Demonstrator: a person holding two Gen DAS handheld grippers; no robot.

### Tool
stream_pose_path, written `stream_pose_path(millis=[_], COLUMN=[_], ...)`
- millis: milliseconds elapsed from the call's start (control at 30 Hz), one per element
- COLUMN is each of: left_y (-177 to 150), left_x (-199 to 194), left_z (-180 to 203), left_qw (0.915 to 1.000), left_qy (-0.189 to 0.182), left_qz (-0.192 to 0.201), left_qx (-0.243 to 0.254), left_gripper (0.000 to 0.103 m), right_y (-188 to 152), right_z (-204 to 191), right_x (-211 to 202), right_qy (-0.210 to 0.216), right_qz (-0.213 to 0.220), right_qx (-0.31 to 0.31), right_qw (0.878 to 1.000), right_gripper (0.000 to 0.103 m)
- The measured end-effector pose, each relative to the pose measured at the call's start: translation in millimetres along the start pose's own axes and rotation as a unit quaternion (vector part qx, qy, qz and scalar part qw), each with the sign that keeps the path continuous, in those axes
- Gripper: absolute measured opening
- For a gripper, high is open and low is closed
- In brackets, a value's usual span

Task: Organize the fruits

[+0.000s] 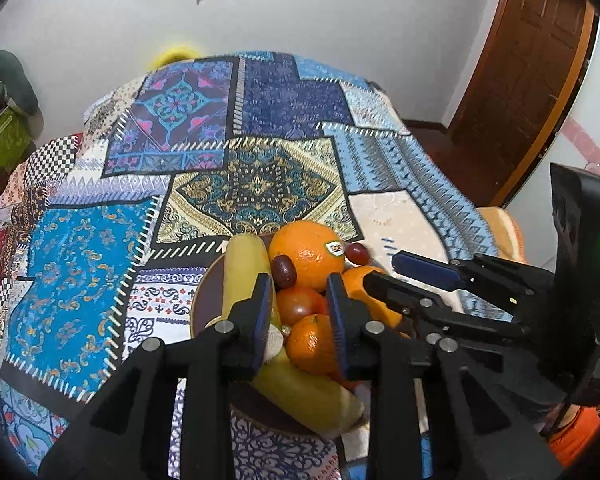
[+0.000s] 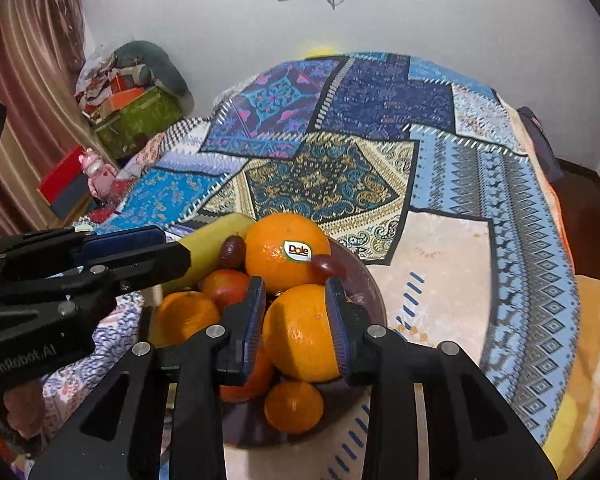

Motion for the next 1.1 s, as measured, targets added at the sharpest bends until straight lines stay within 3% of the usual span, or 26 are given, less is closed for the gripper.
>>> stream_pose_path(millis=[333, 633, 833, 967, 1100], left_y=[-6, -26, -51, -68, -81], left_x=[-94, -199, -256, -281, -297], left_z=[40, 92, 124, 144, 157], left_qw=[0.9957, 0.9798, 0.9646, 0.9536, 0.9476], left_qy=[0.014, 0.020, 0.031, 0.043, 0.049], left_qz=[0.087, 0.187, 0.244, 0.273, 0.288], left_qx=[0.029, 0.069, 0.095, 0.119, 0.130], left_gripper=[0.028, 0.030, 0.042, 0.056, 0.063], right_y=[5, 3, -13, -26, -35], right_z=[-1, -11, -26, -35, -41], right_x=[-97, -205, -263, -289, -300], right_qy=[-0.011, -0.019, -0.026, -0.033, -0.043], right_qz=[0.079, 0.176, 0.230, 0.258, 0.275], right_qx=[0.001, 0.016, 0.022, 0.023, 0.023], right_qw=[0.997, 0.984, 0.973, 0.965, 0.960], right_gripper=[0.028, 0.034, 0.043, 0.049, 0.063])
Point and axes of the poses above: each gripper's, at about its wrist camera, not at the fingertips, and x roughly the way its jaws point, z to its right, y to its top, the point moved 2 cm from there along x, roughly the way its jaws point, and after that the axes turned 14 degrees about -y, right-handed, at the moved point
